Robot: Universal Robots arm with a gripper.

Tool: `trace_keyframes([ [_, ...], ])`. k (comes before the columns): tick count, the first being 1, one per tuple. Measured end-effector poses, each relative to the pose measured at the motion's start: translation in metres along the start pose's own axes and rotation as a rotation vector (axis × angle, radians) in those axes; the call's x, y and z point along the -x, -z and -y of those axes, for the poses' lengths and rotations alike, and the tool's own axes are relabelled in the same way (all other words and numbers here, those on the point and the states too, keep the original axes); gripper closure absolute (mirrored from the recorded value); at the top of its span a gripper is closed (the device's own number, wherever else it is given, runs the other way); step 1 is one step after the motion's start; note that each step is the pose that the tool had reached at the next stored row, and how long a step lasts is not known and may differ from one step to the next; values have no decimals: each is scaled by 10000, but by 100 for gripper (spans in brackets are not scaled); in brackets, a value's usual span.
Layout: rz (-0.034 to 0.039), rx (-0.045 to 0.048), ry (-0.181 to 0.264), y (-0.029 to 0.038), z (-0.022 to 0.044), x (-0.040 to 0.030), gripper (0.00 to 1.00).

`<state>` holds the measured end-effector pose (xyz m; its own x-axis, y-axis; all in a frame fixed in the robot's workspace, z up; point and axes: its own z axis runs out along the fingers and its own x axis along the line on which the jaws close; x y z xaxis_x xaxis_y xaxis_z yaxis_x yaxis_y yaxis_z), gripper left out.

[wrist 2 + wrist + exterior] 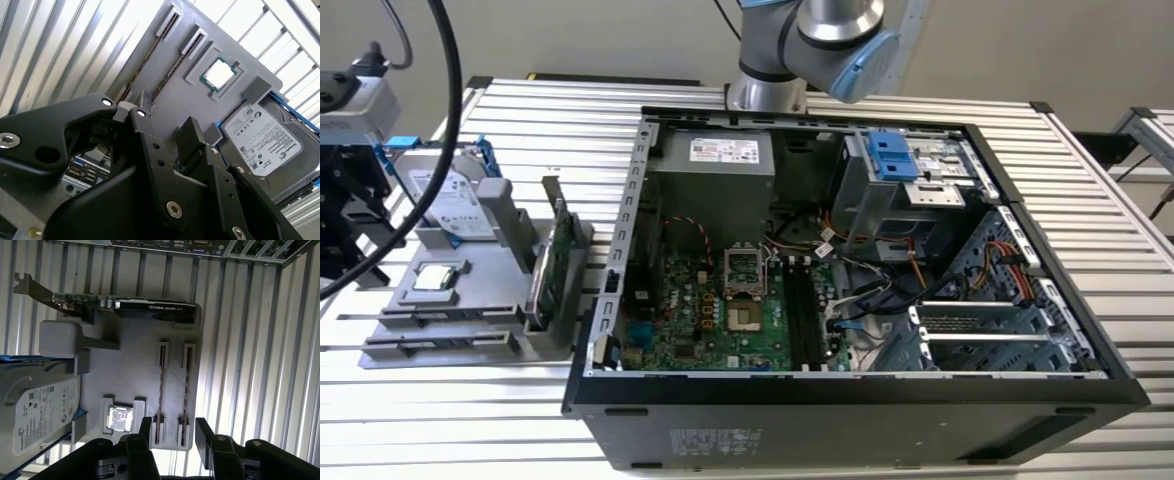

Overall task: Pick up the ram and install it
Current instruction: 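Pick up the ram and move it above insertion slot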

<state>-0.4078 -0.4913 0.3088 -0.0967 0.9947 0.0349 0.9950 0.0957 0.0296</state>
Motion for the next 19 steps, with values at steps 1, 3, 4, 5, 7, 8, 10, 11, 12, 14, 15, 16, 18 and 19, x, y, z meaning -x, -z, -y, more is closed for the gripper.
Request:
trace_keyframes([
  [1,0,0,0,-3,0,0,0],
  [3,-1,1,0,-11,0,0,0],
  [4,0,0,0,-14,0,1,0],
  [5,0,0,0,-16,1,1,0],
  [7,1,-2,-1,-17,1,1,0],
  [8,1,-1,0,-18,1,1,0],
  [10,0,0,0,-18,1,1,0],
  [11,0,0,0,-19,1,1,0],
  [12,-1,1,0,-21,1,1,0],
  [14,-2,3,-1,-29,1,1,0],
  [15,-1,2,0,-33,1,1,0],
  [16,0,0,0,-36,1,1,0],
  [18,0,0,1,-44,1,2,0],
  [19,1,-1,0,-47,1,2,0],
])
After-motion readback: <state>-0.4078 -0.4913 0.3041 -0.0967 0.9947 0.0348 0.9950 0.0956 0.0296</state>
